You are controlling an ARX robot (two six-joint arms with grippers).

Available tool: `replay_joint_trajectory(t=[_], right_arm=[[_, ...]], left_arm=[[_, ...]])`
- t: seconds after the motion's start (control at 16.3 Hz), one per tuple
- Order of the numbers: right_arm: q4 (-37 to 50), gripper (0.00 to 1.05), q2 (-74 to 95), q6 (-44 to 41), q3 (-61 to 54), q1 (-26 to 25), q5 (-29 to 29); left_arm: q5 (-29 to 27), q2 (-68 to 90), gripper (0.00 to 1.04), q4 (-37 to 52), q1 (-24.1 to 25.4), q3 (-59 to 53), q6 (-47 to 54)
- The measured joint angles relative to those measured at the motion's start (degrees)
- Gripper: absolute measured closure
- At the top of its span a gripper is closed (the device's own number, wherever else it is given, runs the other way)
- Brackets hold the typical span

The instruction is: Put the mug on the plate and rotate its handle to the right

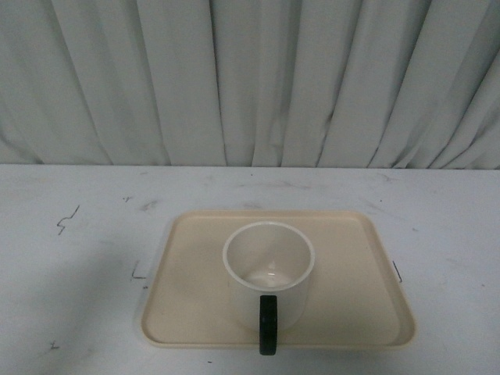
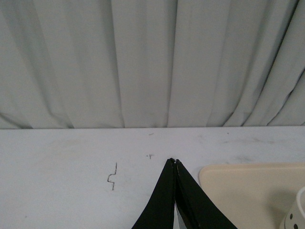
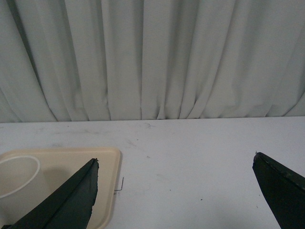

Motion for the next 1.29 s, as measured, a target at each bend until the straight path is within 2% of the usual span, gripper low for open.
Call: replay_joint_trajectory(t=[0.06,0.18,0.24,0.31,0.92,1.29], right_arm=[[0.0,0.06,0.0,0.0,0.0,0.0,0.0],[0.0,0.06,0.0,0.0,0.0,0.0,0.0],[0.0,0.06,0.0,0.0,0.0,0.0,0.0],[0.0,0.06,0.0,0.0,0.0,0.0,0.0],[0.0,0.06,0.0,0.0,0.0,0.0,0.0],[0.0,0.06,0.0,0.0,0.0,0.0,0.0]], left_arm=[[0.6,-1.0,1.03,4.3,0.8,-2.1,0.0],[1.9,-4.5,1.03,-0.9,2.1,-5.0,0.0],[5.9,-8.3,1.03,-3.3,5.0,-5.7,0.0],[5.8,-12.2,1.03,-5.4,7.0,-5.7,0.0],[6.7,-37.8,1.03,-28.7,6.7,-7.4,-0.1],[6.7,-47.0,1.03,-37.7,6.7,-7.4,-0.1]])
